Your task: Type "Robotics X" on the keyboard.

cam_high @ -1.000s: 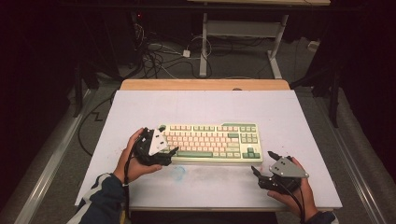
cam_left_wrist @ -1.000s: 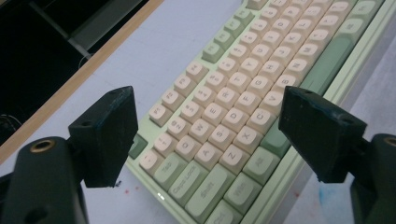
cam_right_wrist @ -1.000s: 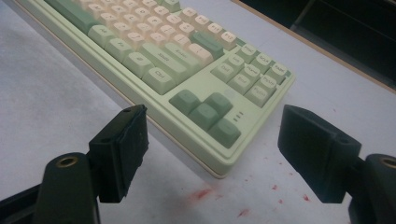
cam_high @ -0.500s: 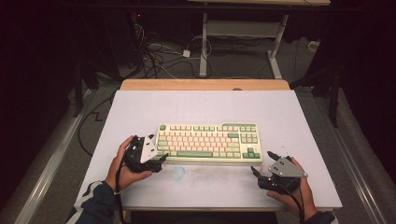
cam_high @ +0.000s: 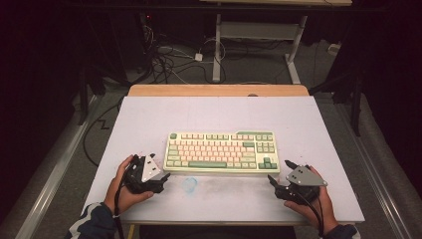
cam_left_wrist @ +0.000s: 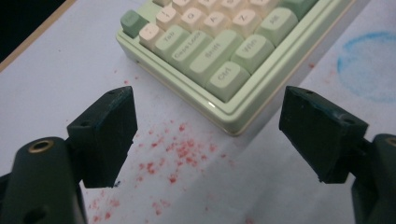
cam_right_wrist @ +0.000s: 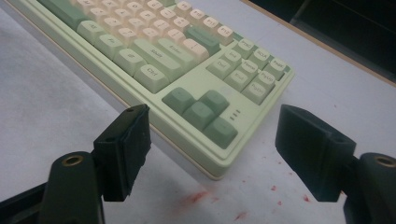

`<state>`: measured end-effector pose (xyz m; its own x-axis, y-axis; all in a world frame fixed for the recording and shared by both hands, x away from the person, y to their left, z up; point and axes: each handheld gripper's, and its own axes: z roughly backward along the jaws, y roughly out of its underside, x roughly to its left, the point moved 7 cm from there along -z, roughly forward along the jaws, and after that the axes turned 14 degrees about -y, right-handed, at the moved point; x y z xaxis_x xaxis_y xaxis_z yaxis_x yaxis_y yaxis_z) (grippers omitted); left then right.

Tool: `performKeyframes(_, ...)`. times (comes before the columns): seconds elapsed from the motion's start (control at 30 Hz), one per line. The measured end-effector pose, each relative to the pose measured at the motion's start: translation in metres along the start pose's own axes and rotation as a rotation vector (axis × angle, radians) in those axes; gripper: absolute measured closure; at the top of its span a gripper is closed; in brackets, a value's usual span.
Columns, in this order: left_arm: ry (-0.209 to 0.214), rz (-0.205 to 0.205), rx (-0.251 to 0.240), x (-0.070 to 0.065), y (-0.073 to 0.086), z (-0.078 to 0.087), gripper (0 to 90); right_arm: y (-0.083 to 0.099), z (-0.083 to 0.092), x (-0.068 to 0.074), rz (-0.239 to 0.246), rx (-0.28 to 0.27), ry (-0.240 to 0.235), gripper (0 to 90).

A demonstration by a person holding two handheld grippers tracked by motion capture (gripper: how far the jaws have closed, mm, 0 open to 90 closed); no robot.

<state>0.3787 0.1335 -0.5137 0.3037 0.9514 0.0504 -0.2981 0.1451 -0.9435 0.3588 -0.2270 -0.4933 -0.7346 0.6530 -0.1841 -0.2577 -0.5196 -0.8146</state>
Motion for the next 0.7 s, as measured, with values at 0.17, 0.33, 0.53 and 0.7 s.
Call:
performKeyframes(0.17, -0.016, -0.011, -0.003, 0.003, 0.000, 0.002, 17.9, -0.007, -0.004, -0.002, 0.003, 0.007, -0.003, 33.1)
performKeyframes(0.33, -0.018, -0.013, 0.006, 0.005, 0.001, 0.001, 17.9, -0.017, -0.010, -0.003, -0.016, -0.012, -0.032, 48.5)
performKeyframes(0.53, -0.019, -0.013, 0.010, 0.006, 0.001, 0.001, 17.9, -0.033, -0.021, -0.004, -0.031, -0.011, -0.081, 71.9)
performKeyframes(0.7, -0.020, -0.016, 0.014, 0.006, 0.002, 0.000, 17.9, -0.051, -0.033, -0.008, -0.028, -0.001, -0.141, 86.9)
